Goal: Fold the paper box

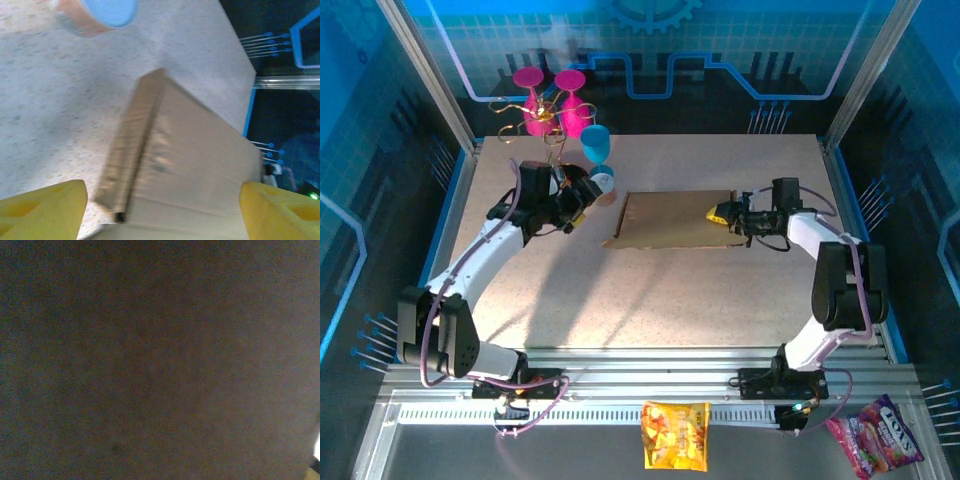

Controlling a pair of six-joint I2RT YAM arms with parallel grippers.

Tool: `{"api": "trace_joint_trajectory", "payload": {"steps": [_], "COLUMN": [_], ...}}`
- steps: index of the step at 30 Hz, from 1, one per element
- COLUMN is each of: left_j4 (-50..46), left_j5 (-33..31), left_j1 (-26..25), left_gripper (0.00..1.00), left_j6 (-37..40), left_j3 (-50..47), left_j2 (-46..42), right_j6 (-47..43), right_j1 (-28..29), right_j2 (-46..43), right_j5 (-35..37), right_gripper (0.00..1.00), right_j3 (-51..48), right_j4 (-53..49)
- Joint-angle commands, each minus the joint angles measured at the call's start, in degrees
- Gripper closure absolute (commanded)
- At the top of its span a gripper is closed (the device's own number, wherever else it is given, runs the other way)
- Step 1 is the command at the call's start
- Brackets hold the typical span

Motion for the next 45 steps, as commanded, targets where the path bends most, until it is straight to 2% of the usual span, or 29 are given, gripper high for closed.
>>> {"api": "trace_joint_trajectory", "payload": {"steps": [1,9,11,18,22,30,36,42,45], "left_j4": [5.7,10.8,12.9,18.9,19.6,31.5,36.9,38.7,38.8], "left_j5": [4.1,10.9,12.7,18.2,18.5,18.4,20.1,20.6,20.2], "left_j1": [1.1,1.4,1.4,0.5,-1.3,-3.4,-5.3,-6.3,-6.9], "left_gripper": [0.17,0.13,0.09,0.1,0.11,0.11,0.2,0.25,0.32], "left_j6": [-6.8,-12.7,-13.7,-17.7,-18.8,-27.0,-32.3,-34.9,-35.8], "left_j3": [-3.9,-1.6,-2.1,-2.4,-2.1,-3.6,-4.0,-5.3,-5.9], "left_j2": [0.0,8.3,9.5,14.6,16.4,19.0,21.4,20.6,19.7], "right_j6": [5.5,4.6,5.1,8.2,9.6,12.2,15.2,17.5,18.4], "right_j1": [-0.5,-0.7,-0.8,0.5,1.1,2.4,2.6,2.7,2.8], "right_j2": [-3.0,-4.6,-4.4,-4.1,-3.9,-3.7,-2.7,-0.2,1.3], "right_j5": [-4.5,-6.3,-6.6,-7.6,-7.9,-8.7,-9.0,-8.6,-8.5], "right_gripper": [0.56,0.56,0.57,0.57,0.57,0.57,0.57,0.57,0.57], "right_j3": [-0.3,1.9,2.1,2.5,2.0,1.0,0.2,0.5,0.9], "right_j4": [-3.2,-11.6,-11.8,-9.8,-8.3,-4.6,0.2,4.4,6.0]}}
